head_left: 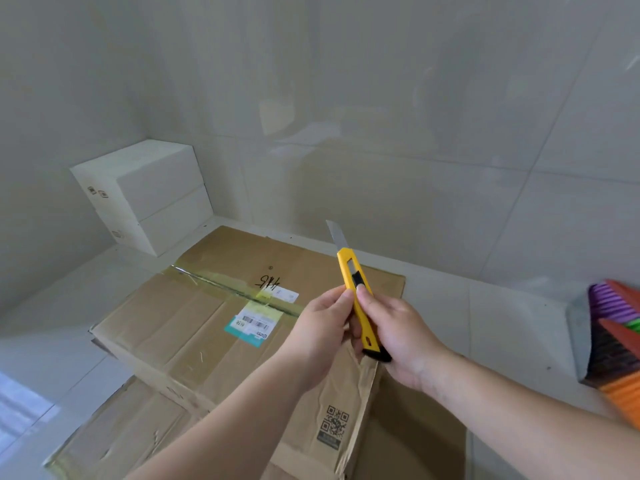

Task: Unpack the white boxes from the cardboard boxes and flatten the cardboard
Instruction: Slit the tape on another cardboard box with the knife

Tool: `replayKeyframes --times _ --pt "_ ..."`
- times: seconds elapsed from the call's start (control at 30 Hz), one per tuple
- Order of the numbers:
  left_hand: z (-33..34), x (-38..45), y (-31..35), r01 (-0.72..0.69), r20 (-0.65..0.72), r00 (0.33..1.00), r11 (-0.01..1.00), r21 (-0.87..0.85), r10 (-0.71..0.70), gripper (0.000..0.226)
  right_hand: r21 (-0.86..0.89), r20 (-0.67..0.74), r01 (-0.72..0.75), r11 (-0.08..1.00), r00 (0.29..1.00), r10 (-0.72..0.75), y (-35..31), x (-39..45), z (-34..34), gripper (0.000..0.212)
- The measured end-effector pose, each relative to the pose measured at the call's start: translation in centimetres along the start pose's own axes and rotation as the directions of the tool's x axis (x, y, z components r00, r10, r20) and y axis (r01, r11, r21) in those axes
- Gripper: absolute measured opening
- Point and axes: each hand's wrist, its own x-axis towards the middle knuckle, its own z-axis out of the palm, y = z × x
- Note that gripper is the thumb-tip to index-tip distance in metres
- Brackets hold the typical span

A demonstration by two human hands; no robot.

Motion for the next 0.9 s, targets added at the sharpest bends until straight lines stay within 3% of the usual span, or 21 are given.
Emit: replayKeyframes --times 0.07,0.1,0.13,0.2,0.27,0.37,0.5,0.7,0.9 --pt "-0.6 0.4 -0.5 -0.032 -0.084 0.994 0.939 0.344 0.065 0.025 -0.001 -0.052 -0.005 1.0 0.999 0.005 -0.1 0.4 -1.0 0.026" --pt "-0.9 0.3 -0.8 -0.028 -0.12 0.985 0.806 0.592 0.123 0.021 -0.017 -0.097 -0.014 1.0 0.995 0.012 0.0 0.5 -1.9 0.023" --pt "-1.1 0.0 -1.2 -0.019 -0.095 0.984 0.609 0.793 0.154 0.019 -0.046 -0.144 -0.027 0.999 0.989 0.02 0.1 0.6 -3.0 0.02" --pt "-0.8 -1.0 -2.2 -0.038 0.023 0.998 0.251 0.967 0.063 0.028 -0.105 -0.22 -0.069 0.992 0.974 0.045 0.7 0.5 -5.6 0.018" --pt "-0.2 -1.4 -3.1 -0.059 0.065 0.994 0.067 0.996 -0.085 0.035 -0.155 -0.307 -0.136 0.979 0.948 0.084 1.7 0.2 -8.2 0.015" --pt "0.5 -1.1 -4.4 -0.059 0.058 0.981 0.0 0.998 -0.185 0.038 -0.181 -0.409 -0.233 0.956 0.901 0.142 3.1 -0.2 -10.7 0.017" --pt "0.8 -0.8 -5.8 -0.116 0.083 0.967 -0.125 0.985 -0.242 0.03 -0.194 -0.437 -0.277 0.941 0.883 0.17 4.4 0.6 -11.6 0.025" --pt "1.1 -0.3 -6.4 -0.166 0.129 0.95 -0.11 0.98 -0.284 0.027 -0.064 -0.47 -0.26 0.963 0.859 0.201 5.6 2.4 -11.2 0.017" --pt "1.6 -0.1 -6.6 -0.194 0.16 0.941 -0.091 0.977 -0.299 0.028 -0.074 -0.477 -0.278 0.958 0.853 0.21 6.0 3.1 -11.6 0.021"
